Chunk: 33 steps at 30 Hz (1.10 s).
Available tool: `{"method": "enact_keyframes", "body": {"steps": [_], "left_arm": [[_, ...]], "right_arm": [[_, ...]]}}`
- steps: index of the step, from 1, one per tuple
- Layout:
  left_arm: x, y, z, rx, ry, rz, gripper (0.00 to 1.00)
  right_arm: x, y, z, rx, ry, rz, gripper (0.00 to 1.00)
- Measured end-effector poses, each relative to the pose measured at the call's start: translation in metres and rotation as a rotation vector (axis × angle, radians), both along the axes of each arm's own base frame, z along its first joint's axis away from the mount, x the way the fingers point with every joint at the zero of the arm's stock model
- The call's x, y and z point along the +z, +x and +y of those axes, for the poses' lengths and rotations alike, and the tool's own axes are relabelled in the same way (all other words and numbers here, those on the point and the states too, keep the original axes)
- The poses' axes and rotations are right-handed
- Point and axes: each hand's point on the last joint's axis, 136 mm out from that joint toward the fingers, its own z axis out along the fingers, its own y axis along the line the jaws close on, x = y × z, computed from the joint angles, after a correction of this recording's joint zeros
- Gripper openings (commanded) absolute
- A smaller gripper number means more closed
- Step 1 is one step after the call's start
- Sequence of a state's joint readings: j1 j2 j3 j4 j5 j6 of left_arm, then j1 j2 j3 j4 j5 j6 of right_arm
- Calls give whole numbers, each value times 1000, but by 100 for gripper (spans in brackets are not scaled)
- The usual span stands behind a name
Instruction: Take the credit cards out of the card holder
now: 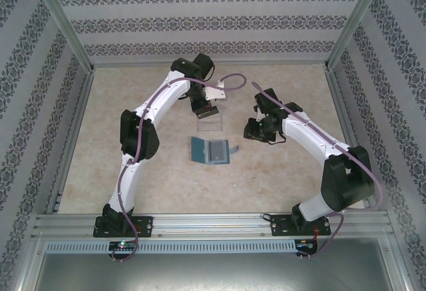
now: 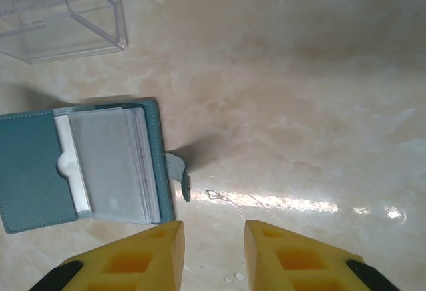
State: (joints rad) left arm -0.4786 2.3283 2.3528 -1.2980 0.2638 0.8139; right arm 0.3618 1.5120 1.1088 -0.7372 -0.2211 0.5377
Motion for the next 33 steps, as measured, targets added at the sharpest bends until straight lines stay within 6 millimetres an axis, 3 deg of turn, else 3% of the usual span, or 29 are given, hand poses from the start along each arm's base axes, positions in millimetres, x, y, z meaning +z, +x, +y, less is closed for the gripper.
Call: {"method": "enact_keyframes", "body": {"steps": [8, 20, 33], "left_arm": [[-7, 6, -1, -70, 52, -27, 0], [-39, 5, -3, -107, 100, 15, 0], [-40, -18, -6, -143, 103, 94, 0]], "right_arm": [[2, -1, -6, -6, -3, -5, 30], [-2, -5, -9, -6, -8, 9, 30], [-6, -9, -10, -7, -12, 20, 30]]}}
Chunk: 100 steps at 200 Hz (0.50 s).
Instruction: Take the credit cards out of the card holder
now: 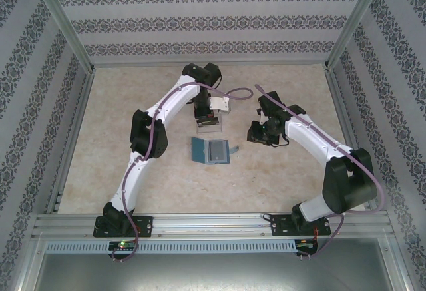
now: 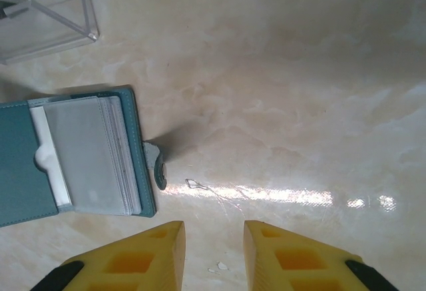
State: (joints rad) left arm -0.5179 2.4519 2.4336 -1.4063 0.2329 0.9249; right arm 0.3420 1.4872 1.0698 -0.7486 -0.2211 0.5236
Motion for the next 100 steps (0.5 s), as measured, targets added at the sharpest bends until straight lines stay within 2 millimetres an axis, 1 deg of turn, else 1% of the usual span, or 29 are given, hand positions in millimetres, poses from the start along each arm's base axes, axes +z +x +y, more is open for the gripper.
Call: {"method": "enact_keyframes", "body": {"steps": [33, 59, 72, 83, 100], "left_arm": [[-3, -7, 2, -2, 10, 37, 0], [-10, -11, 2, -3, 20, 70, 0], [-15, -12, 0, -6, 26, 81, 5], [-19, -13, 0, -8, 32, 90, 15], [-22, -14, -1, -8, 36, 97, 22]], "right_arm": [[-1, -1, 0, 0, 0, 1, 30], [-4, -4, -1, 0, -4, 11, 30], [-4, -4, -1, 0, -4, 12, 30], [-4, -4, -1, 0, -4, 12, 30], [-4, -4, -1, 0, -4, 12, 30]]}}
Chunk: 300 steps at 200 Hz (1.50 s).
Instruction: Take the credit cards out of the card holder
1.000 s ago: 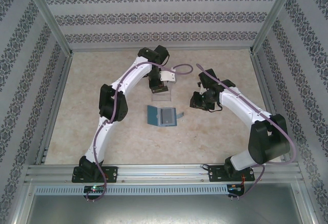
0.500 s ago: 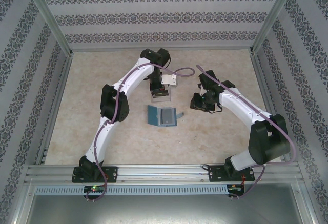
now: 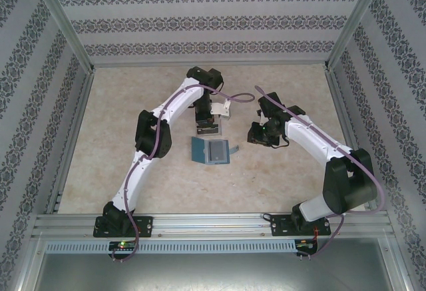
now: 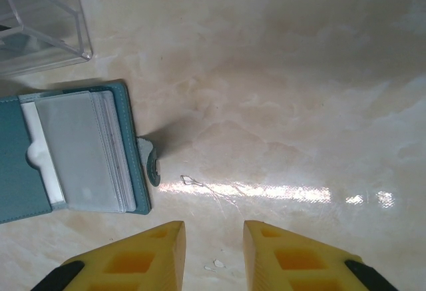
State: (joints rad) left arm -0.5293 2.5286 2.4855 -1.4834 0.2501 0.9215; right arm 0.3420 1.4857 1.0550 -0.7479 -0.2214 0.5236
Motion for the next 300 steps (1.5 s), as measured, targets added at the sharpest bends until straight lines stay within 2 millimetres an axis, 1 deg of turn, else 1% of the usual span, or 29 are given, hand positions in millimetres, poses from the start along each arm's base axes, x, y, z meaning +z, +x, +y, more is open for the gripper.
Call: {"method": "enact_keyframes", "body": {"steps": [11, 59, 98, 115, 153, 185, 197, 226, 251, 300], "left_arm": [[1, 0, -1, -2, 0, -2, 25], [4, 5, 0, -6, 16, -36, 26], [3, 19, 6, -2, 61, -106, 25], [5, 24, 7, 1, 71, -134, 28], [19, 41, 5, 18, 61, -229, 29], [28, 49, 3, 26, 48, -279, 30], [26, 51, 4, 28, 53, -285, 31], [11, 51, 7, 37, 76, -281, 36], [5, 53, 7, 45, 77, -282, 37], [6, 51, 8, 49, 78, -284, 38]], "right_arm": [[0, 0, 0, 0, 0, -1, 30], [0, 1, 0, 0, 1, -4, 30], [0, 2, 1, 0, 3, -5, 30], [0, 2, 1, 1, 6, -6, 30], [-1, 4, 2, 1, 7, -9, 30], [-2, 4, 2, 1, 6, -7, 30], [-2, 4, 2, 1, 6, -5, 30], [-3, 4, 2, 1, 4, -1, 30], [-3, 4, 2, 1, 4, -1, 30], [-3, 4, 2, 1, 4, -1, 30]]}}
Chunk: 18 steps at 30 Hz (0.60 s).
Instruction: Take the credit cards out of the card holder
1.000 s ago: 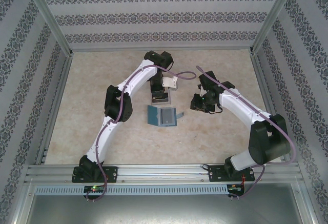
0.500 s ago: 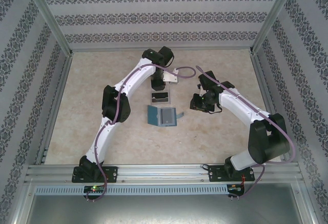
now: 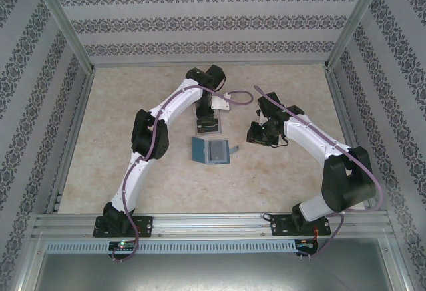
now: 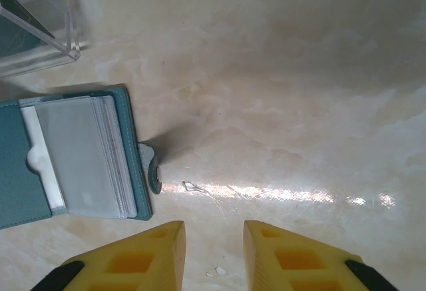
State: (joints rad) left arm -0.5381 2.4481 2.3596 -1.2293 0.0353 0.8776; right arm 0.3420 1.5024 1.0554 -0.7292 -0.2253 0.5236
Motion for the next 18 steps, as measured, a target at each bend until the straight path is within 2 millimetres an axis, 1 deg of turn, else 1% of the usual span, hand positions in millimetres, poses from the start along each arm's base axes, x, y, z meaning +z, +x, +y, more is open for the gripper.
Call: {"method": "enact_keyframes", "body": {"steps": [6, 13, 18], "left_arm": [[8, -2, -4, -8, 0, -19, 38], [37, -2, -10, 4, -39, -80, 36], [60, 4, -14, 110, -102, -136, 34]], "right_arm": [[0, 0, 0, 0, 0, 0, 30], [2, 1, 1, 3, 2, -4, 29], [5, -1, 12, 34, 10, -13, 29]]}}
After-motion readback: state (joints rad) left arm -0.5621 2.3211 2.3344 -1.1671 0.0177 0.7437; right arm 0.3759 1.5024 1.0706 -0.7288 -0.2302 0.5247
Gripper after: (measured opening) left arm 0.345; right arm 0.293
